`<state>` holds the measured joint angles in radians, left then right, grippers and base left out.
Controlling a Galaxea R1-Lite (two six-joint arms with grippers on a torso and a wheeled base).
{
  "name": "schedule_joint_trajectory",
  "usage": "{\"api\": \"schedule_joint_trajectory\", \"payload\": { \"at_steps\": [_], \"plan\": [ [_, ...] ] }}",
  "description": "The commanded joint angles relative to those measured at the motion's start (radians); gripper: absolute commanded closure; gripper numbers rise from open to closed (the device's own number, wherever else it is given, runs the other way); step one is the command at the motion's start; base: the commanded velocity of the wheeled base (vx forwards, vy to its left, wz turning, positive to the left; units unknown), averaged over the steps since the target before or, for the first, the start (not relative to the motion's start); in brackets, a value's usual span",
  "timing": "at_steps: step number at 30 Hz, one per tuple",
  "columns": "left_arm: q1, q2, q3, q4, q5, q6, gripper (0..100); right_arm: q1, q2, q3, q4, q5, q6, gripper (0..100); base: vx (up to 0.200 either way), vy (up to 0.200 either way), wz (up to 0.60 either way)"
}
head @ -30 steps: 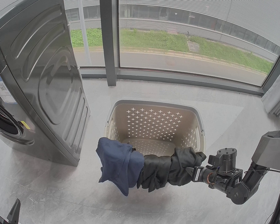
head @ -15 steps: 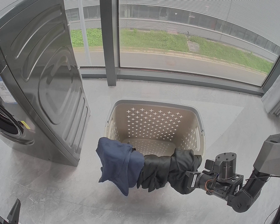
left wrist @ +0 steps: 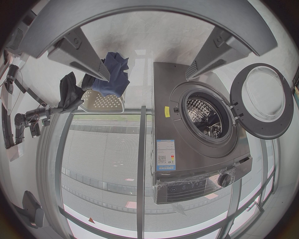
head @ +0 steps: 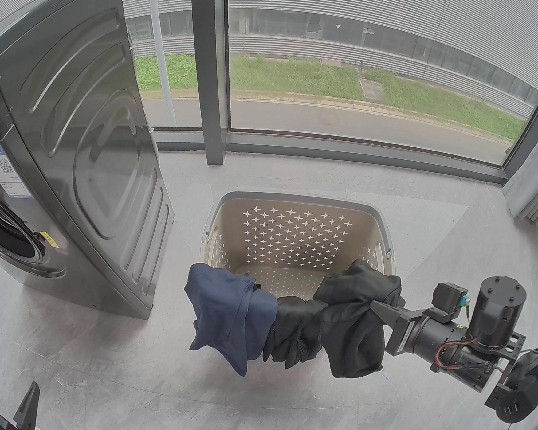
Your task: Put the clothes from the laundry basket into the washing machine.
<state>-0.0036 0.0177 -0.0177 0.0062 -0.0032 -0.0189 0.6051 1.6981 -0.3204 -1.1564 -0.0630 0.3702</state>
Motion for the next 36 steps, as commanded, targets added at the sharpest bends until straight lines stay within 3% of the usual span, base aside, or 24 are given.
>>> {"api": "schedule_joint_trajectory", "payload": {
  "at_steps": [1, 3, 6, 14, 29, 36],
  "plan": [
    [-0.001, -0.012, 0.015, 0.000, 0.000, 0.002, 0, 0.012, -0.163, -0.008, 0.007, 0.003, -0.002, 100, 0.000, 0.000, 0.00],
    [-0.001, -0.012, 0.015, 0.000, 0.000, 0.002, 0, 0.012, -0.163, -0.008, 0.007, 0.003, -0.002, 100, 0.000, 0.000, 0.00],
    [-0.001, -0.012, 0.015, 0.000, -0.003, 0.005, 0, 0.038, -0.247, -0.068, 0.053, 0.011, -0.047, 100, 0.000, 0.000, 0.00],
    [-0.001, -0.012, 0.015, 0.000, -0.004, 0.004, 0, 0.070, -0.325, -0.089, 0.099, 0.018, -0.065, 100, 0.000, 0.000, 0.00],
    [-0.001, -0.012, 0.015, 0.001, -0.004, 0.004, 0, 0.084, -0.325, -0.074, 0.096, 0.045, -0.066, 100, -0.200, 0.000, 0.00],
    [-0.001, -0.012, 0.013, 0.001, -0.006, 0.002, 0, 0.107, -0.322, -0.045, 0.058, 0.077, -0.076, 100, 0.000, 0.029, 0.00]
  ]
}}
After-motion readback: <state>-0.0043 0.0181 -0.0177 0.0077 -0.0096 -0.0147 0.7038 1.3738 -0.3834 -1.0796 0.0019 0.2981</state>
